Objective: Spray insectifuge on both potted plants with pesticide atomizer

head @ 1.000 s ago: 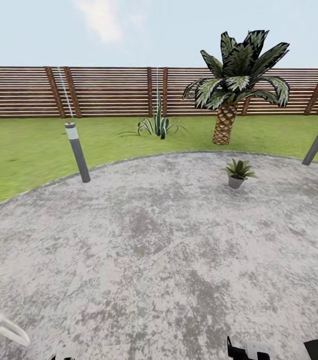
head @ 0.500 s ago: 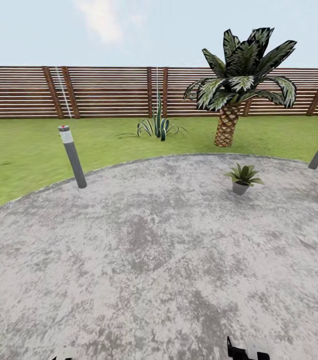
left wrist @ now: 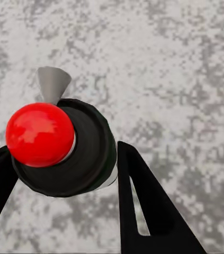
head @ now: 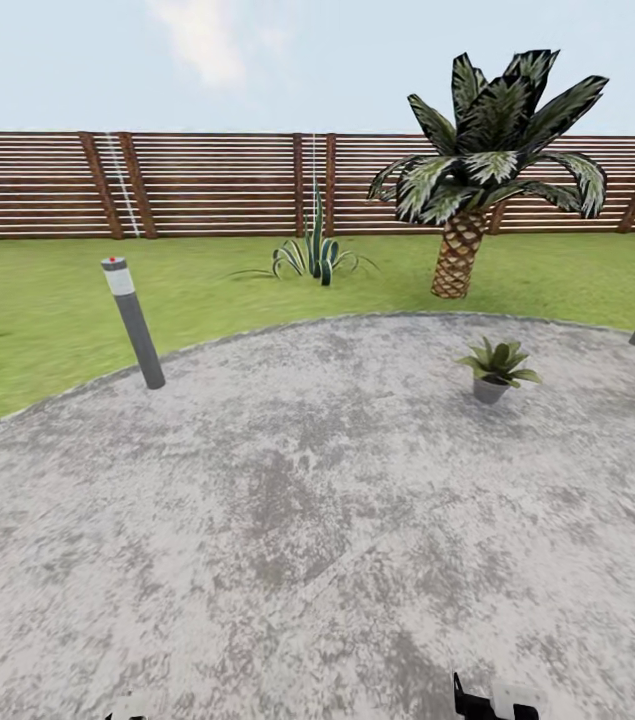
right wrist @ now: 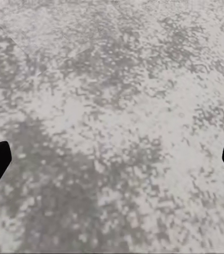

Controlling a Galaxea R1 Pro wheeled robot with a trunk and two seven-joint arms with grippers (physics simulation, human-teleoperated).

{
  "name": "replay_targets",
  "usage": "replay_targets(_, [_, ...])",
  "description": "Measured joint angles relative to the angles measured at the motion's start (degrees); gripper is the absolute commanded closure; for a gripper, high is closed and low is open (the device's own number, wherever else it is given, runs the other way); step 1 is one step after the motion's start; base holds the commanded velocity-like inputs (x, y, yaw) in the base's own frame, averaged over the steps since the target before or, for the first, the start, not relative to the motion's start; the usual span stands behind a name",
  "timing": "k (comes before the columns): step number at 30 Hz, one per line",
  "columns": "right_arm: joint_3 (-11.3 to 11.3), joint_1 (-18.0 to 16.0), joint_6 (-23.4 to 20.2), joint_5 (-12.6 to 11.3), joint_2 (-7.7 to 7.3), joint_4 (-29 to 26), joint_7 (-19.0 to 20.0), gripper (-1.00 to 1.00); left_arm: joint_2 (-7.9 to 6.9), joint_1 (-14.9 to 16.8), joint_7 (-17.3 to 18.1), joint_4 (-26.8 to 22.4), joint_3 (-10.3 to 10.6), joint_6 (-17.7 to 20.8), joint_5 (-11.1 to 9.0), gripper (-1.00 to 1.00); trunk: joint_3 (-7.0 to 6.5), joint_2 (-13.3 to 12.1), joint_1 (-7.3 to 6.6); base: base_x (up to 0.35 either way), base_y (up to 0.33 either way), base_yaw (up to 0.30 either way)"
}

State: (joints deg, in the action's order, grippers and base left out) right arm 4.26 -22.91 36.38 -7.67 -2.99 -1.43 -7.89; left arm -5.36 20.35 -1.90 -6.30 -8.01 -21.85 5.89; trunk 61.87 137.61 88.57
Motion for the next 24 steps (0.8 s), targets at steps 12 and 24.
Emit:
replay_targets(12, [0.2, 0.0, 0.2, -0.1, 0.00, -1.3, -0.1, -1.00, -0.01, 0.0, 0.0, 0.0, 0.0, 0.0, 0.0, 1.00, 0.00, 0.0, 0.00, 0.337, 0.000, 0.000])
replay_targets(24, [0.4, 0.0, 0.2, 0.6, -0.47, -6.2, 0.2, -1.00, 0.08, 0.0, 0.0, 0.0, 0.1, 0.0, 0.0, 1.00, 0.00, 0.0, 0.00, 0.337, 0.000, 0.000])
